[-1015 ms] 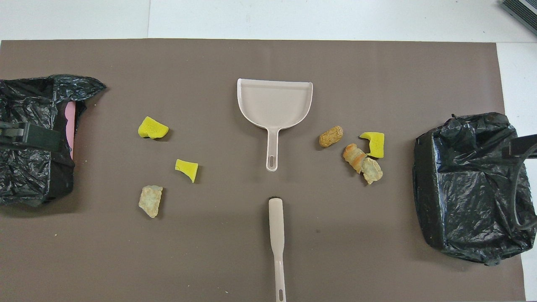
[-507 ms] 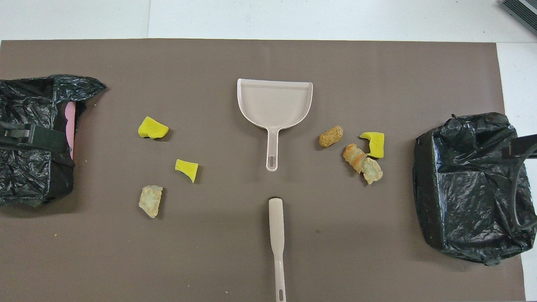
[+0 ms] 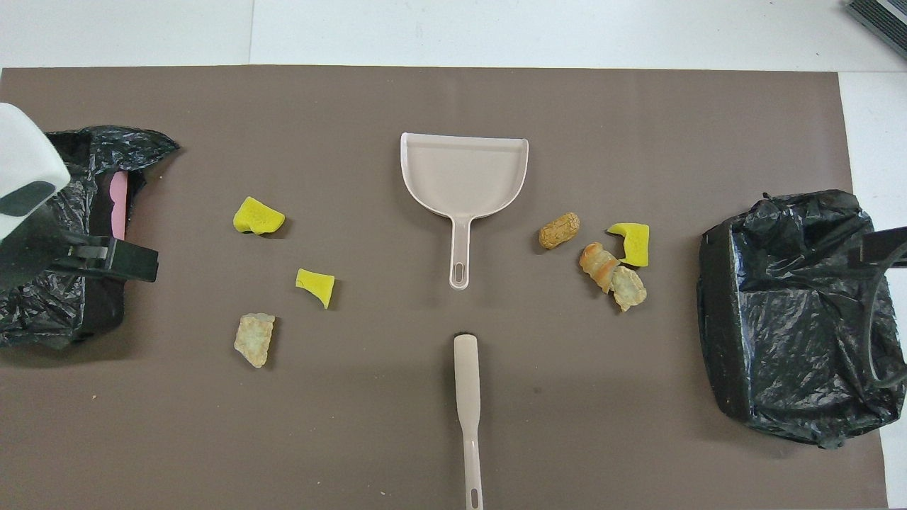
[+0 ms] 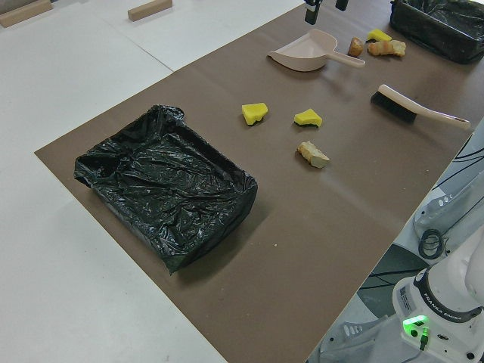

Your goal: Sweep and dump trash in bin

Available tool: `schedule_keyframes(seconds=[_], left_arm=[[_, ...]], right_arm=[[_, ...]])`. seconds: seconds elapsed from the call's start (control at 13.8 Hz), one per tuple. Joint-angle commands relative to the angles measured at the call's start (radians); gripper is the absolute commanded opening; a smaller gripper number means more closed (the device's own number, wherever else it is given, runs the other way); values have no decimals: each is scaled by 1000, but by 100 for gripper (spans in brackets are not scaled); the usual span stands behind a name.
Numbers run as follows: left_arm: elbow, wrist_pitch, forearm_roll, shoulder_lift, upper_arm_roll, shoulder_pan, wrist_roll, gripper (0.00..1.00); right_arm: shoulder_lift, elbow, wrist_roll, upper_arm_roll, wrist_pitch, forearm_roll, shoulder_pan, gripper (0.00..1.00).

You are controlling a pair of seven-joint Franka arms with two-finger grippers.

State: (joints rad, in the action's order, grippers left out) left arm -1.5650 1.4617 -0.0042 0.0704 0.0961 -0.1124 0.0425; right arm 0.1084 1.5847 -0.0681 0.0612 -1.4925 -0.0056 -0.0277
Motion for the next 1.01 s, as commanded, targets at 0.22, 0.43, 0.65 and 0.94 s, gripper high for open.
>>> schedule_keyframes(seconds=[0.22,0.43,0.65,0.94], left_arm=[[-177,77,-33,80,-13,-125,102,100],[-249,118,-36,89,-13,-223,190,100],[-334,222,-37,100,-13,-323,353,100],[-432,325,-51,117,-13,-435,463,100]], right_arm=[[10,3,21,0,15,21,-5,100],[10,3,21,0,15,19,-5,100],[10,3,21,0,15,21,-5,100],[10,3,21,0,15,21,-5,100]])
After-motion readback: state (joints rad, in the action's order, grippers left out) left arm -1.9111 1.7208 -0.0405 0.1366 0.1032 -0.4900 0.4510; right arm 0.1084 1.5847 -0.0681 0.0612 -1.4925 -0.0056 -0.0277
